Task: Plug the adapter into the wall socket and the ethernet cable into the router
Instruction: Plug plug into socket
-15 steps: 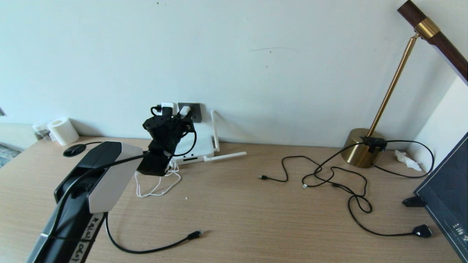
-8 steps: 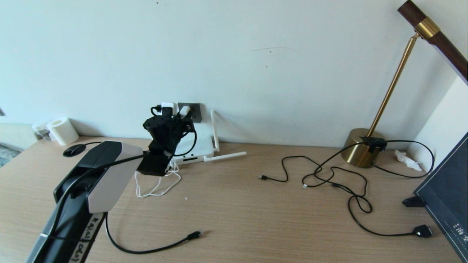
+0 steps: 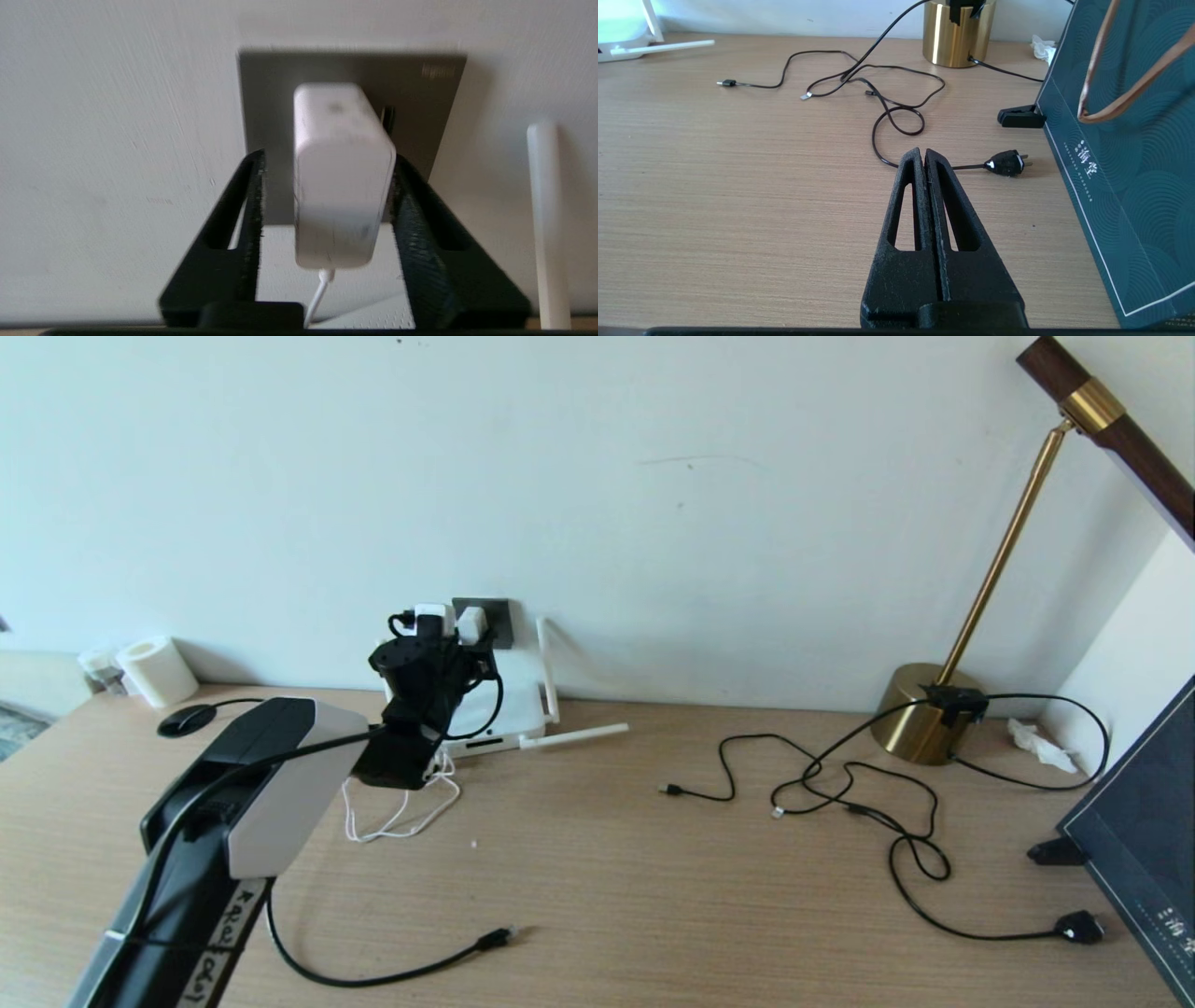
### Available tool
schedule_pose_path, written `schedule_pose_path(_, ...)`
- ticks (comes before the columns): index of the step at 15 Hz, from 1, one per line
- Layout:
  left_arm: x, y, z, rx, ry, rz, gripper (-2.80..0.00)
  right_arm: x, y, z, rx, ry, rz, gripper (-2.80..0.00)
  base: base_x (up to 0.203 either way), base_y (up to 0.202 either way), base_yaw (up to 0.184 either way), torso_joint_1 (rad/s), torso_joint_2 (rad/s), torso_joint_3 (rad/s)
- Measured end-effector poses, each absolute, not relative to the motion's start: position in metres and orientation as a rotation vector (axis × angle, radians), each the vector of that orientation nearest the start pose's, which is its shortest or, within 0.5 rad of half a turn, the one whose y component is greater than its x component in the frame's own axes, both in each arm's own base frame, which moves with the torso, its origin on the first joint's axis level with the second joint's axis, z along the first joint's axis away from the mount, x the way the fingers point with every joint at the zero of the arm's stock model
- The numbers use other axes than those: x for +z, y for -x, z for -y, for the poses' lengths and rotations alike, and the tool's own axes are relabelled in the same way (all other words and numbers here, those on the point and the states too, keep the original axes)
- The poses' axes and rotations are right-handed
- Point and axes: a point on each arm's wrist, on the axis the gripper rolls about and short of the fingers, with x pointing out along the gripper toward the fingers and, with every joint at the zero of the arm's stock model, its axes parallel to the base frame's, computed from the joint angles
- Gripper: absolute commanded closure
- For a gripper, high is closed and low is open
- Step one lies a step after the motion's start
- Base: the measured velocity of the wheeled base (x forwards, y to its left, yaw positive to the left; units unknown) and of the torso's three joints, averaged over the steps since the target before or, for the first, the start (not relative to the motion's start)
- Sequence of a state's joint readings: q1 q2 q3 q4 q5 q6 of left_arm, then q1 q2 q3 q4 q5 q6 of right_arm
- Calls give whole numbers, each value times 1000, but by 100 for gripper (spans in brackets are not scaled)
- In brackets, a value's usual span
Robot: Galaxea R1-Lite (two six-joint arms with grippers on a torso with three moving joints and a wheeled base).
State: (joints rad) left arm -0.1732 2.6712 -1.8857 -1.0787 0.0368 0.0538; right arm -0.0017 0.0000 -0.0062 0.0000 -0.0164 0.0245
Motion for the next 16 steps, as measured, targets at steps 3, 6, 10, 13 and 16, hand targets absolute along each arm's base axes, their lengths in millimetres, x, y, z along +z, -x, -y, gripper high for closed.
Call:
schedule_pose_path(3, 97, -534, 92, -126, -21, 310, -280, 77, 23, 0, -18, -24, 6, 0, 0, 0, 0, 0, 0, 0)
schedule_pose_path(6, 98, -534, 93, -130, -20, 313, -280, 77, 23, 0, -18, -24, 6, 0, 0, 0, 0, 0, 0, 0)
schedule_pose_path(10, 99, -526, 97, -140, -20, 306, -280, 77, 23, 0, -18, -24, 6, 0, 0, 0, 0, 0, 0, 0)
schedule_pose_path(13, 100, -509, 97, -151, -20, 283, -280, 77, 23, 0, -18, -24, 6, 0, 0, 0, 0, 0, 0, 0)
schedule_pose_path(16, 126, -481, 94, -174, -21, 283, -280, 77, 23, 0, -18, -25, 6, 0, 0, 0, 0, 0, 0, 0)
